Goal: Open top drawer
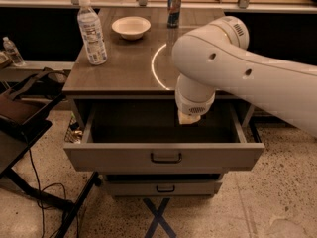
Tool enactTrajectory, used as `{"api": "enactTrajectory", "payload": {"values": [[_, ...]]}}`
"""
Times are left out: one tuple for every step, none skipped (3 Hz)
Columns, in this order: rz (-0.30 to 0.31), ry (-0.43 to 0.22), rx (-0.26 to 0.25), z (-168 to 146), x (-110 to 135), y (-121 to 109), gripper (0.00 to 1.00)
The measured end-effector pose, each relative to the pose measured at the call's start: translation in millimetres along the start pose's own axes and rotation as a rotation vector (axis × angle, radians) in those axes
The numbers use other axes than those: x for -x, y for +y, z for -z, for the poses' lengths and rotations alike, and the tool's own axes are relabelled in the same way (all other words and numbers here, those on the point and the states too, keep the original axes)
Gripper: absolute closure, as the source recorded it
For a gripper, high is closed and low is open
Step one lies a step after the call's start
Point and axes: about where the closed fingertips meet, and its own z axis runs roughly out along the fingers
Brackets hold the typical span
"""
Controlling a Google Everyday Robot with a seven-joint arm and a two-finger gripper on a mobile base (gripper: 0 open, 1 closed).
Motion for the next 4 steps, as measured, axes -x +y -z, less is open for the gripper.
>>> {"api": "enactTrajectory", "payload": {"values": [[-0.02, -0.013, 0.004, -35, -8, -11, 1.0], [-0.037, -0.011, 0.024, -70, -11, -13, 1.0], [-0.066, -0.024, 0.083, -114, -16, 15, 1.0], [-0.078, -0.02, 0.127, -129, -20, 40, 1.0]]}}
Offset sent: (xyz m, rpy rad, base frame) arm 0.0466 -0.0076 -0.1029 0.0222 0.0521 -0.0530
